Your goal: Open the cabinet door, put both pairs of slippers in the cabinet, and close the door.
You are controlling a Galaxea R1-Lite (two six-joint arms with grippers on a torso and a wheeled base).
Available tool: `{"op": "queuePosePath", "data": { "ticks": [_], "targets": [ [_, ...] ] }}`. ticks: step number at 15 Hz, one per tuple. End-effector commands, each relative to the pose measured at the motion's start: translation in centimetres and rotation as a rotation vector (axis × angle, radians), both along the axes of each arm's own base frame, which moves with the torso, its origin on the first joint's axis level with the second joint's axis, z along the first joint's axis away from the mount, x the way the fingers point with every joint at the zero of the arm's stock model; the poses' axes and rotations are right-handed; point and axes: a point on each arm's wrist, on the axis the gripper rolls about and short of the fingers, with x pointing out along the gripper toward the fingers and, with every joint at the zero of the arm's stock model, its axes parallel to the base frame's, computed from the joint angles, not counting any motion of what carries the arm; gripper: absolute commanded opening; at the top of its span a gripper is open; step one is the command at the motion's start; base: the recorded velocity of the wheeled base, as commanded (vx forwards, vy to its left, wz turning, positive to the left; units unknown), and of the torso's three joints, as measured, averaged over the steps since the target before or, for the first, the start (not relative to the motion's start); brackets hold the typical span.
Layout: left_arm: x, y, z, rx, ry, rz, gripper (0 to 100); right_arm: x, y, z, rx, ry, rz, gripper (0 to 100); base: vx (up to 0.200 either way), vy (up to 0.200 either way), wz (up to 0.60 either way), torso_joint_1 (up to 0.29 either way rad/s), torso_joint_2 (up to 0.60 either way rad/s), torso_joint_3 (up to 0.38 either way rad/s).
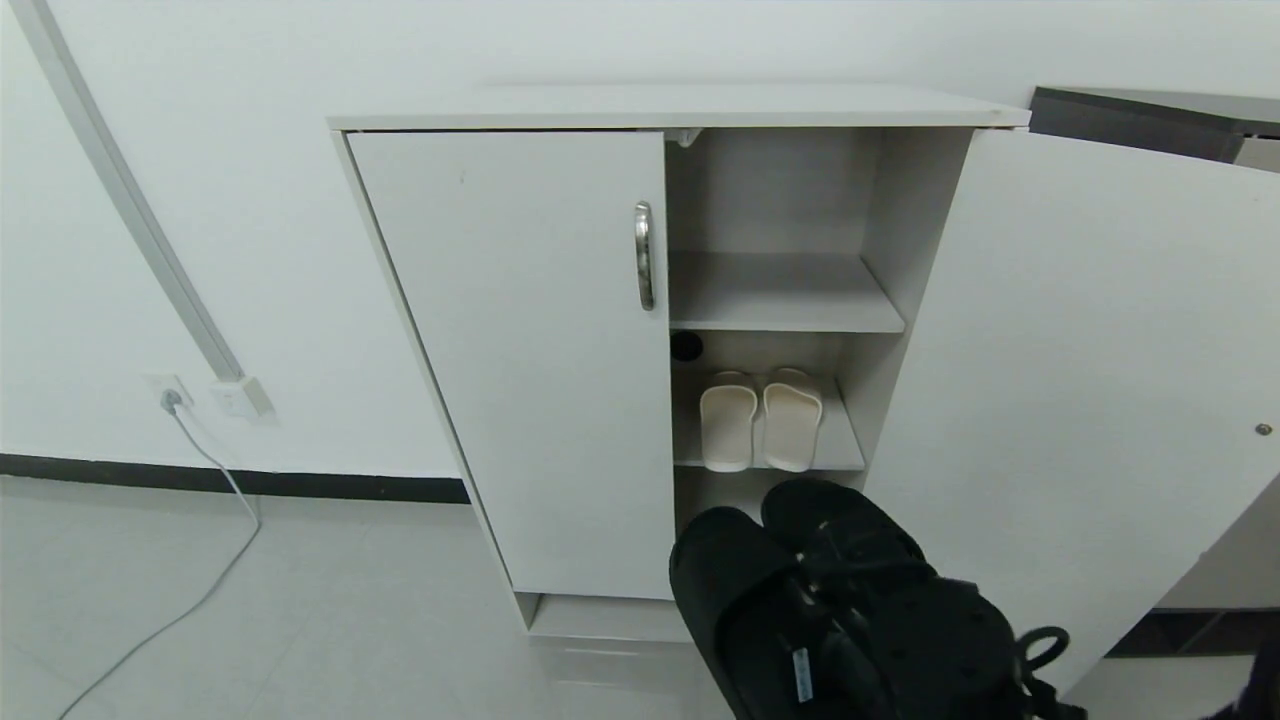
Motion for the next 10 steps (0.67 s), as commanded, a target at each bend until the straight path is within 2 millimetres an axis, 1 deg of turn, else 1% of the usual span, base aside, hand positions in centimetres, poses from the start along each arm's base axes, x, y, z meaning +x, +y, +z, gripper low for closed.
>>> {"op": "queuePosePath", "data": {
  "ticks": [1, 2, 3, 4, 5, 6, 8, 10],
  "targets": [
    [0.0, 0.0, 0.0, 0.001, 0.001, 0.003, 0, 3.0, 2.7, 2.0, 0.008, 0.01, -0.151, 0, 0.0, 0.0, 0.0, 0.0, 0.0, 0.0],
    [0.0, 0.0, 0.0, 0.001, 0.001, 0.002, 0, 4.0, 3.2, 3.3, 0.026, 0.01, -0.233, 0, 0.0, 0.0, 0.0, 0.0, 0.0, 0.0],
    [0.0, 0.0, 0.0, 0.004, 0.001, 0.0, 0, 4.7, 3.2, 4.6, 0.031, 0.009, -0.281, 0, 0.0, 0.0, 0.0, 0.0, 0.0, 0.0],
    [0.0, 0.0, 0.0, 0.002, 0.001, 0.0, 0, 5.0, 3.2, 6.2, 0.05, 0.012, -0.3, 0, 0.0, 0.0, 0.0, 0.0, 0.0, 0.0],
    [0.0, 0.0, 0.0, 0.002, 0.001, 0.0, 0, 5.3, 3.1, 6.9, 0.059, 0.011, -0.308, 0, 0.0, 0.0, 0.0, 0.0, 0.0, 0.0],
    [0.0, 0.0, 0.0, 0.002, 0.001, 0.0, 0, 6.0, 3.0, 9.0, 0.102, -0.017, -0.33, 0, 0.0, 0.0, 0.0, 0.0, 0.0, 0.0],
    [0.0, 0.0, 0.0, 0.001, 0.001, 0.0, 0, 6.0, 3.0, 11.0, 0.126, -0.055, -0.322, 0, 0.0, 0.0, 0.0, 0.0, 0.0, 0.0],
    [0.0, 0.0, 0.0, 0.001, 0.001, 0.0, 0, 5.9, 2.9, 11.7, 0.132, -0.067, -0.318, 0, 0.0, 0.0, 0.0, 0.0, 0.0, 0.0]
  ]
}}
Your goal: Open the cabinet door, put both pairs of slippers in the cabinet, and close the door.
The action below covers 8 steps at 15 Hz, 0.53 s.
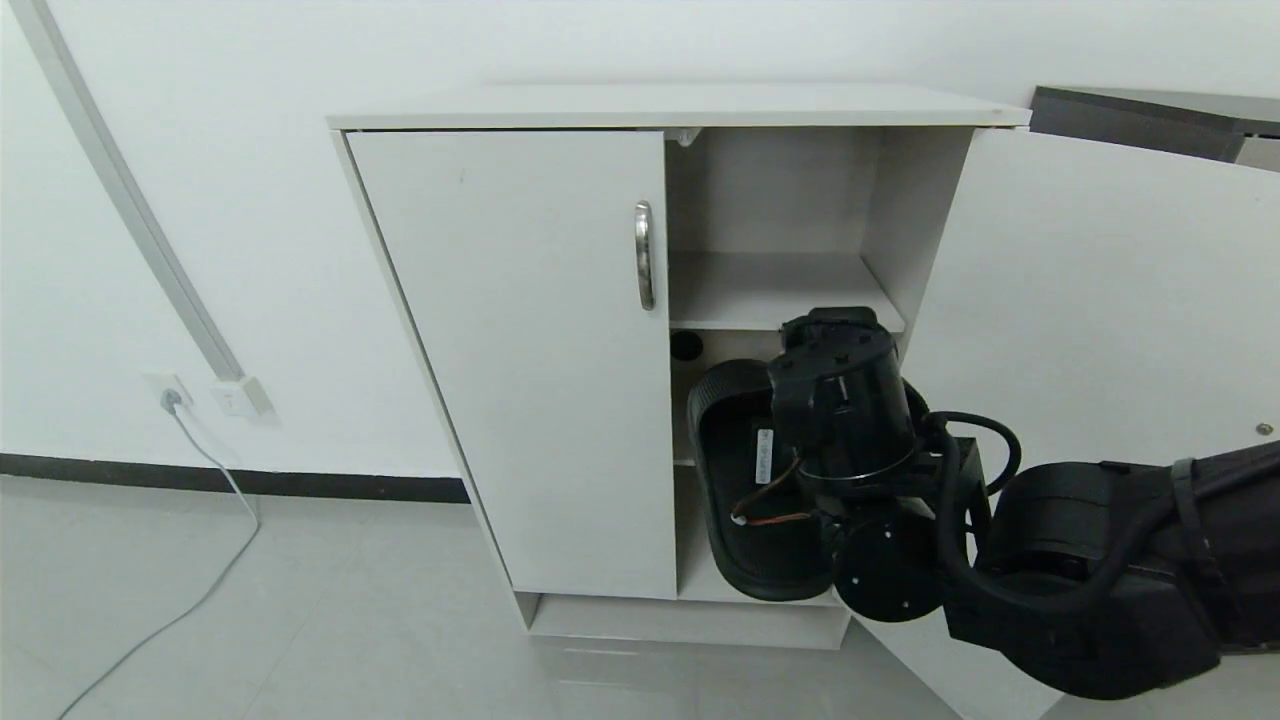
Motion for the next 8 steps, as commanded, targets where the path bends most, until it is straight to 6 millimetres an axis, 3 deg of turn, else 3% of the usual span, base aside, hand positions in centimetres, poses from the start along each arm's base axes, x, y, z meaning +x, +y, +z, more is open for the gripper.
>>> {"op": "queuePosePath", "data": {
  "ticks": [1, 6, 8],
  "targets": [
    [0.01, 0.0, 0.0, -0.002, 0.001, 0.0, 0, -0.23, -0.46, 1.4, 0.029, -0.028, -0.011, 0, 0.0, 0.0, 0.0, 0.0, 0.0, 0.0],
    [0.01, 0.0, 0.0, -0.002, 0.001, 0.0, 0, -0.07, -0.99, 1.97, 0.028, -0.042, -0.037, 0, 0.0, 0.0, 0.0, 0.0, 0.0, 0.0],
    [0.01, 0.0, 0.0, 0.0, 0.001, 0.0, 0, 0.06, -1.08, 2.03, 0.029, -0.044, -0.042, 0, 0.2, 0.0, 0.0, 0.002, 0.0, 0.0]
  ]
}}
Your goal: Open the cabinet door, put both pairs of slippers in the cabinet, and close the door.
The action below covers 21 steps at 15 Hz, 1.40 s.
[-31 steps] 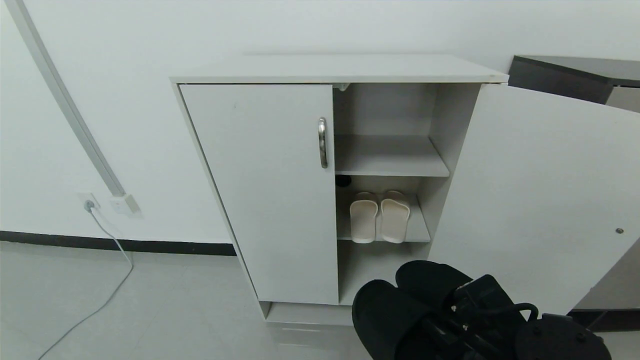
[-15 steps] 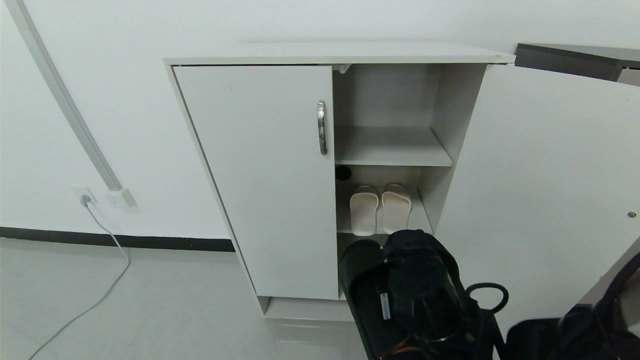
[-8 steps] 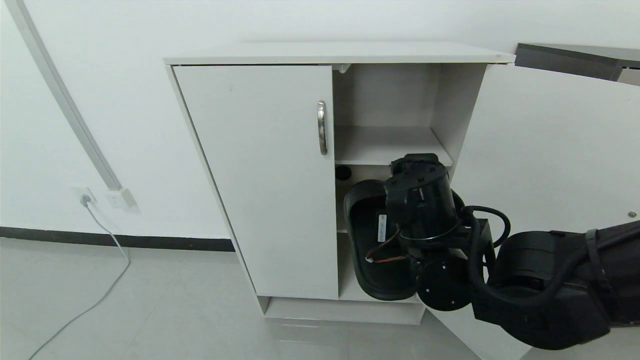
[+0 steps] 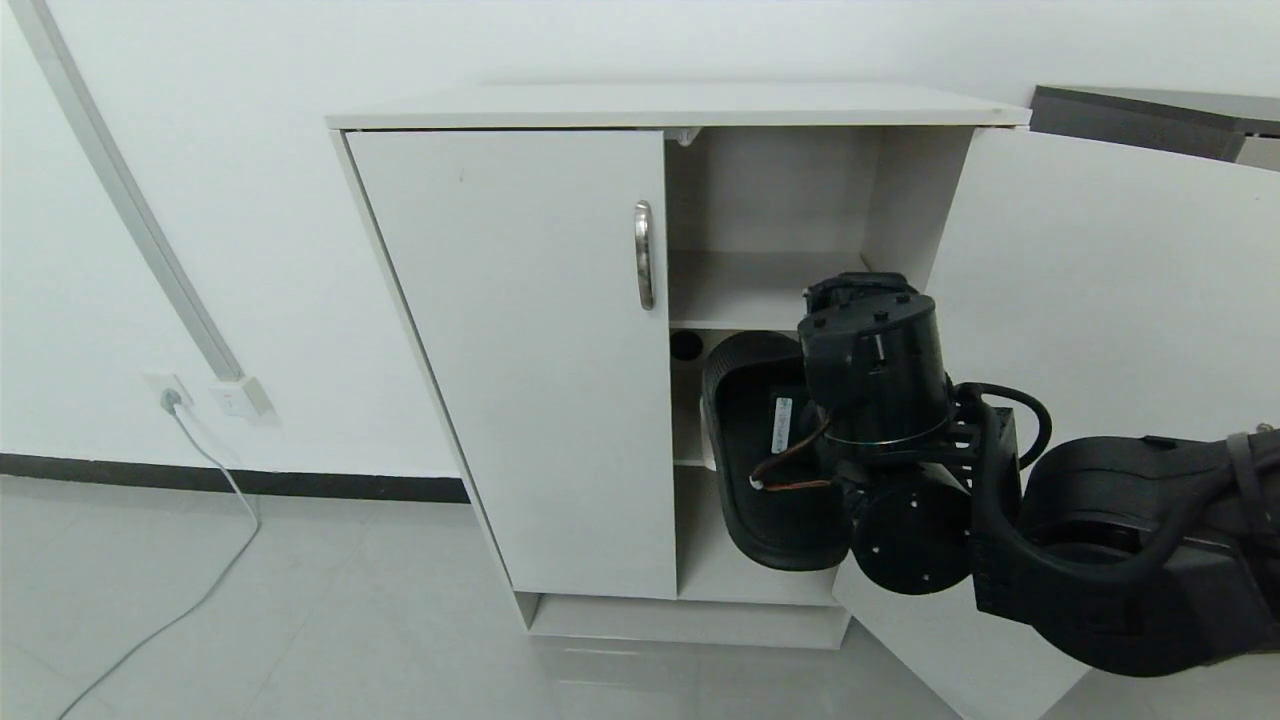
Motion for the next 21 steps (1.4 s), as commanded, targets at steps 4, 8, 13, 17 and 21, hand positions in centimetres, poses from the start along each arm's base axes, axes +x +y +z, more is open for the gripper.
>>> {"op": "queuePosePath", "data": {
  "ticks": [4, 8, 13, 17, 21],
  "targets": [
    [0.0, 0.0, 0.0, -0.001, 0.001, -0.002, 0, 0.0, -0.4, 1.0, 0.02, -0.02, -0.007, 0, 0.2, 0.0, 0.0, 0.002, 0.0, 0.006],
    [0.0, 0.0, 0.0, -0.001, 0.001, 0.0, 0, 0.0, -0.4, 1.0, 0.02, -0.02, -0.007, 0, 0.2, 0.0, 0.0, 0.002, 0.0, 0.001],
    [0.0, 0.0, 0.0, -0.001, 0.001, -0.002, 0, 0.0, -0.4, 0.7, 0.007, -0.013, -0.002, 0, 0.12, 0.0, 0.0, -0.002, 0.0, 0.0],
    [0.0, 0.0, 0.0, -0.002, 0.001, -0.002, 0, 1.5, -0.1, 0.9, -0.041, -0.014, 0.016, 0, 0.0, 0.0, 0.0, 0.0, 0.0, 0.0],
    [0.0, 0.0, 0.0, -0.004, 0.001, -0.002, 0, 4.4, 0.4, 0.4, -0.058, -0.016, -0.023, 0, 0.0, 0.0, 0.0, 0.0, 0.0, 0.0]
  ]
}}
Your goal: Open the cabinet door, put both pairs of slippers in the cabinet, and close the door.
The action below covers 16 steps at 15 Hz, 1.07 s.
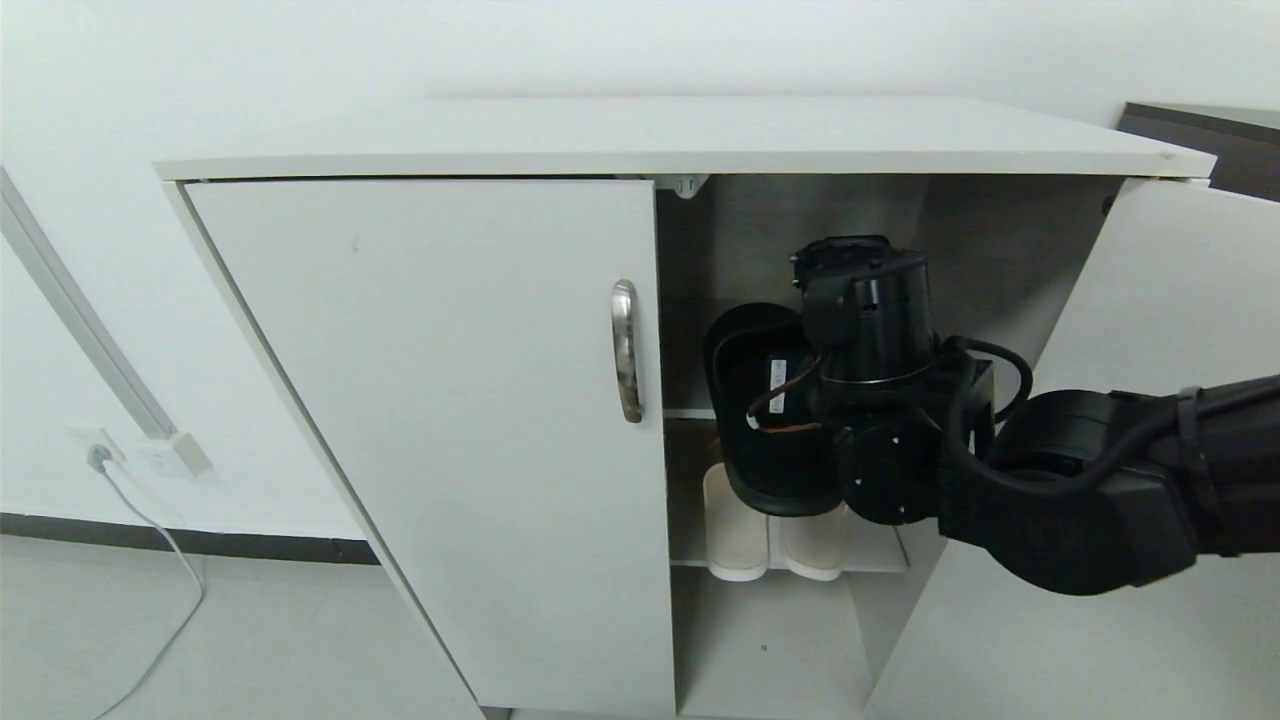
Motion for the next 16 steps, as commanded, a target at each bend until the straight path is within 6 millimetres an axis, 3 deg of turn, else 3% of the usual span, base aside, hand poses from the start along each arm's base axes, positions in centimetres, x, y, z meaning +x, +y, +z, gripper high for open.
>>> {"op": "queuePosePath", "data": {
  "ticks": [1, 8, 16],
  "targets": [
    [0.0, 0.0, 0.0, 0.0, 0.001, -0.002, 0, 1.6, 0.7, -1.0, -0.011, 0.01, -0.015, 0, 0.0, 0.0, 0.0, 0.0, 0.0, 0.0],
    [0.0, 0.0, 0.0, -0.002, 0.001, 0.003, 0, 6.5, 0.0, -0.6, -0.013, -0.017, -0.053, 0, 0.0, 0.0, 0.0, 0.0, 0.0, 0.0],
    [0.0, 0.0, 0.0, -0.002, 0.001, 0.003, 0, 8.1, -0.5, -1.0, -0.005, -0.008, -0.025, 0, 0.0, 0.0, 0.0, 0.0, 0.0, 0.0]
  ]
}}
